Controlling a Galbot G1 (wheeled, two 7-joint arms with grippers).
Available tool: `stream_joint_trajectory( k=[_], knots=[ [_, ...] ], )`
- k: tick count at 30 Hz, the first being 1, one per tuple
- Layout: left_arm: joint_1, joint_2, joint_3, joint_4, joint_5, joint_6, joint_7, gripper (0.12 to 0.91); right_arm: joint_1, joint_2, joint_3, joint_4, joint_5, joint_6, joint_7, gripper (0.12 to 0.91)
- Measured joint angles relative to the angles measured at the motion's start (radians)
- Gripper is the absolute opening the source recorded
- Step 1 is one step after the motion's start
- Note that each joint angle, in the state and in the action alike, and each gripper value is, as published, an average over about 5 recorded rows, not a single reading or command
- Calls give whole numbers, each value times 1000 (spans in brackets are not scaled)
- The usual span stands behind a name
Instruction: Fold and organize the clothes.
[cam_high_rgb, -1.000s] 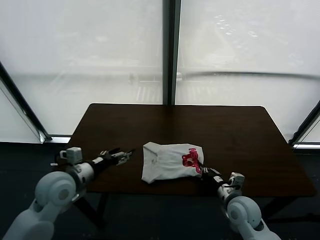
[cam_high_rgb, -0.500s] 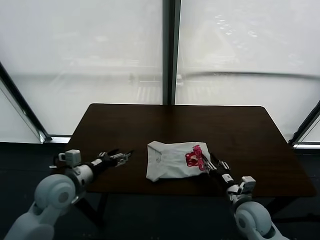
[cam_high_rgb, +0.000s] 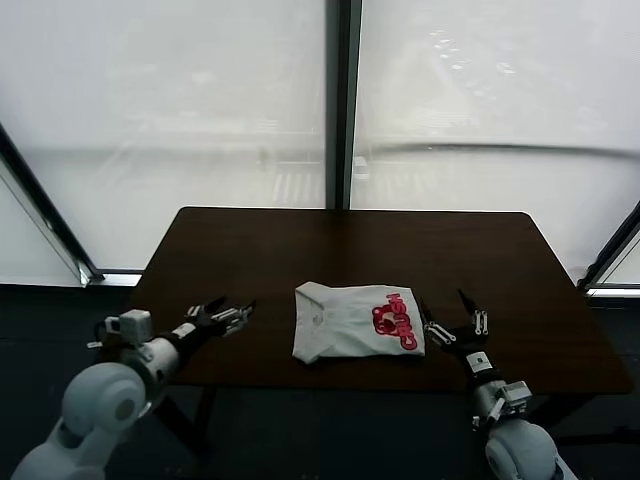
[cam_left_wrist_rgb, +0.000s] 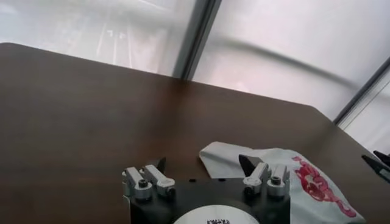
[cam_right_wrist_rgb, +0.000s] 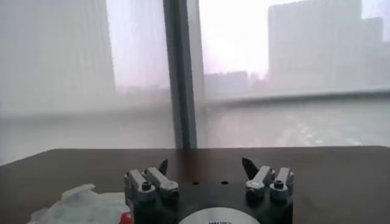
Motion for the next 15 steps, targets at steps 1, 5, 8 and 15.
stream_joint_trajectory(
  k=[1,5,8,15],
  knots=[
    [16,0,-4,-9,32,-27,11,907,-13,5,13,-3,-15,17,17,907],
    [99,-10,-10,-44,195,-165,44,907,-94,27,63,16,-71,34,99,907],
    [175,-28,-13,-62,345,-286,50,907,-175,43,84,59,-113,34,156,907],
    [369,-55,-48,-90,622,-521,45,907,-382,69,99,193,-211,81,232,907]
  ],
)
